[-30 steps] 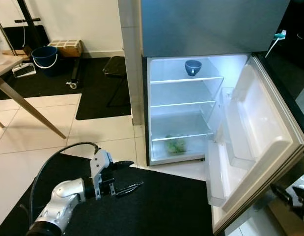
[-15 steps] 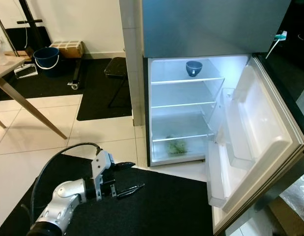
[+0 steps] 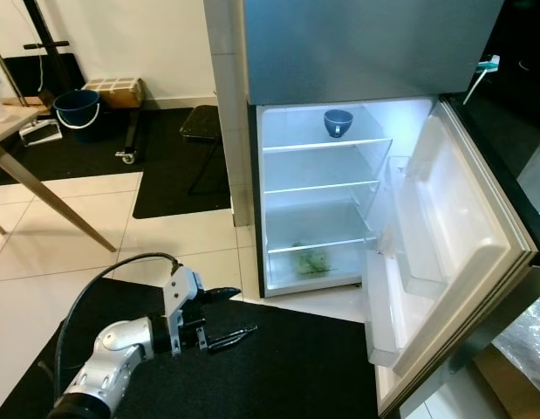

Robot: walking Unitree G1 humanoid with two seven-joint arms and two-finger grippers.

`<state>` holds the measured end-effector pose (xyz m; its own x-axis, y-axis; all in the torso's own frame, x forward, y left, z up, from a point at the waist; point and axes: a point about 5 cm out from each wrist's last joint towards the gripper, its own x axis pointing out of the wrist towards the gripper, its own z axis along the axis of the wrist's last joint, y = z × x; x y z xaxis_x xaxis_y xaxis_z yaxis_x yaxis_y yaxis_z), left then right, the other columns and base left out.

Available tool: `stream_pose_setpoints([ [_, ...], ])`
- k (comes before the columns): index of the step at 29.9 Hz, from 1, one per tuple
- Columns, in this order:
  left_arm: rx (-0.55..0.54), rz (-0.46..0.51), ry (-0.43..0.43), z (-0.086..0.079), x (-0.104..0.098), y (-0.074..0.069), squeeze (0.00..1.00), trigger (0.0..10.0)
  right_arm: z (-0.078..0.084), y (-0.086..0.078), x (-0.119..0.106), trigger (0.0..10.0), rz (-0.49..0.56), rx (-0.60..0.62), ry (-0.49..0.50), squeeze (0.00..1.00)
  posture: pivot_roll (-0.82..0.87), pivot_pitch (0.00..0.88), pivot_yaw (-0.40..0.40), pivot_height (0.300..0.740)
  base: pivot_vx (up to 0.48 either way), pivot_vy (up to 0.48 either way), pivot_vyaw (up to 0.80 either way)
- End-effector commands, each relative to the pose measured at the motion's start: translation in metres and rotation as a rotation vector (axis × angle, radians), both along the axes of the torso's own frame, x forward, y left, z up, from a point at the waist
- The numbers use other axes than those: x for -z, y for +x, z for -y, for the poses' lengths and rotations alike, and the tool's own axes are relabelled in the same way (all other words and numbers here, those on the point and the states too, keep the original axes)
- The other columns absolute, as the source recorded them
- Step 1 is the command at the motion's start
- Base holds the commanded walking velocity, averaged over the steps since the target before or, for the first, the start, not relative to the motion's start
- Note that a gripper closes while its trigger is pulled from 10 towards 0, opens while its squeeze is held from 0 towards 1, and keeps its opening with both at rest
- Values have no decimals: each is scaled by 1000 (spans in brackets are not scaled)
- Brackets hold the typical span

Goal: Restocking fridge

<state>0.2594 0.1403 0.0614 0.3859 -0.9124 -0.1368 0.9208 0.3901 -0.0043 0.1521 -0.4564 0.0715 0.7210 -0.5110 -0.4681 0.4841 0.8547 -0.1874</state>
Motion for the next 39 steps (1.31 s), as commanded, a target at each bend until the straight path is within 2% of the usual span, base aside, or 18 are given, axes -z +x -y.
stream_pose_setpoints([
  [1, 8, -1, 7, 0, 0, 0, 0, 10000, 1, 8, -7, 10000, 84, 22, -9, 0, 77, 5, 0, 740, 0, 0, 0],
  [3, 8, 6, -1, 1, -3, 1, 0, 10000, -3, 20, -14, 10000, 159, 12, -3, 0, 80, 7, -1, 740, 0, 0, 0],
  [5, 8, 6, -1, 1, -3, 1, 0, 10000, -3, 20, -14, 10000, 159, 12, -3, 0, 80, 7, -1, 740, 0, 0, 0],
  [13, 31, 16, -45, 0, -12, 0, 0, 10000, -11, 39, -21, 10000, 246, -51, 20, 0, 84, 9, -4, 740, 0, 0, 0],
  [28, 90, 9, -60, 1, -19, -5, 0, 10000, -30, 55, -20, 10000, 272, -280, 115, 0, 80, 13, -7, 740, 0, 0, 0],
  [33, 99, 2, -59, 1, -19, -7, 0, 10000, -44, 66, -17, 10000, 275, -399, 161, 0, 80, 12, -5, 740, 0, 0, 0],
  [34, 102, -1, -58, 1, -19, -7, 0, 10000, -55, 75, -16, 10000, 272, -474, 178, 0, 80, 13, -6, 740, 0, 0, 0],
  [39, 103, -4, -58, 0, -19, -8, 0, 10000, -61, 81, -16, 10000, 274, -517, 187, 0, 80, 14, -5, 740, 0, 0, 0],
])
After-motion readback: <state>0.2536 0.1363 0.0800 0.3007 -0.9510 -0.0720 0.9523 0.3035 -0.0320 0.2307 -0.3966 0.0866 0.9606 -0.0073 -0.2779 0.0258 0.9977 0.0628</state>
